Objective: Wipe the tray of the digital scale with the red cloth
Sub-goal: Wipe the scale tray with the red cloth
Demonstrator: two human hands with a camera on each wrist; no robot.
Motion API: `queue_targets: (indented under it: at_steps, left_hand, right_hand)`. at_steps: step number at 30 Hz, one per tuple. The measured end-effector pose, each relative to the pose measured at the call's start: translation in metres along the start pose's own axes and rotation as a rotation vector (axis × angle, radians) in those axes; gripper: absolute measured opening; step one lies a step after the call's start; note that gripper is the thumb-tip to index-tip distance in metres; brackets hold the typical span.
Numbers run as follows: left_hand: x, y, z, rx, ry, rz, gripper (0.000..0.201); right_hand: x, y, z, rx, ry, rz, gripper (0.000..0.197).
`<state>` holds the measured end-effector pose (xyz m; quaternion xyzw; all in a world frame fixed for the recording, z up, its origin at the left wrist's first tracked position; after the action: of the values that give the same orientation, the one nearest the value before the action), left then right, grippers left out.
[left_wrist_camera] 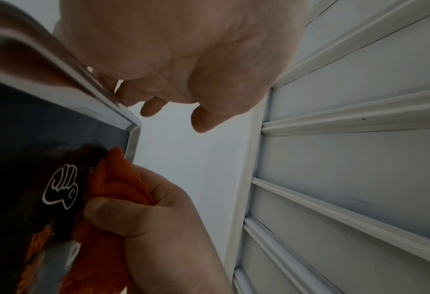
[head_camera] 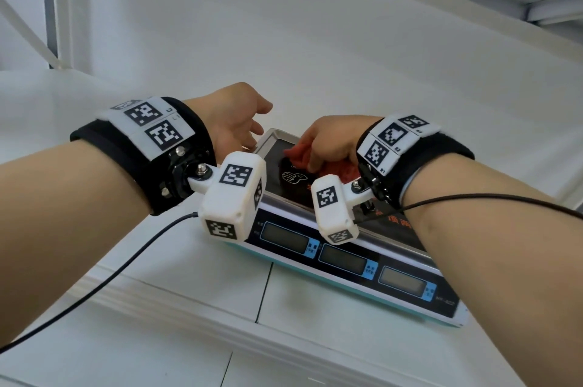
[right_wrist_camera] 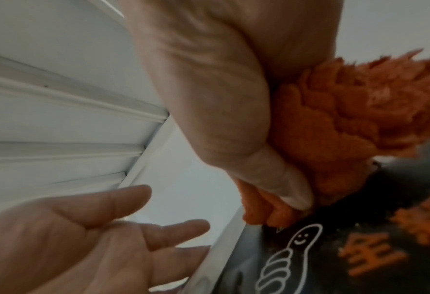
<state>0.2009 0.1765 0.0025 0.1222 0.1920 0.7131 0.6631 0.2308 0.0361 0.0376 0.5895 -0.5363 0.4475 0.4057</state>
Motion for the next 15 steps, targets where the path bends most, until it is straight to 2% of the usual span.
queue_targets:
  at_steps: [2, 4, 8, 10, 11, 15]
  left_hand:
    - [-0.001, 0.000, 0.000, 0.011, 0.016, -0.009, 0.070]
    - [-0.001, 0.000, 0.000, 0.016, 0.018, -0.007, 0.071]
    - [-0.001, 0.001, -0.001, 0.017, 0.033, -0.014, 0.072]
    - [-0.001, 0.000, -0.002, 0.015, 0.038, -0.023, 0.074]
    - [0.000, -0.001, -0.002, 0.016, 0.042, -0.026, 0.075]
    - [-0.001, 0.003, -0.001, 0.006, 0.044, -0.027, 0.075]
  right_hand:
    - [0.000, 0.005, -0.003, -0.001, -0.053, -0.074, 0.044]
    - [0.001, 0.011, -0.003, -0.062, -0.149, -0.155, 0.044]
    - [0.002, 0.007, -0.008, -0.070, -0.133, -0.061, 0.034]
    - [-0.005, 0.005, -0.014, -0.090, -0.245, -0.052, 0.035]
    - [-0.008, 0.005, -0.017, -0.077, -0.265, -0.054, 0.036]
    - [-0.008, 0.007, -0.027, 0.072, -0.093, -0.094, 0.045]
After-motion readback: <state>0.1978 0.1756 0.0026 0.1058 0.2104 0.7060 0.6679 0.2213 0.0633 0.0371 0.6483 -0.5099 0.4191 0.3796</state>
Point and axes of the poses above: each hand's wrist, its own y-axis away from the middle knuckle, its own x-axis out of the back of the hand, z = x × y, the point moved 7 cm from there along -y, towards the middle knuckle, and after that the axes turned 15 degrees about z, right-handed, at the moved point
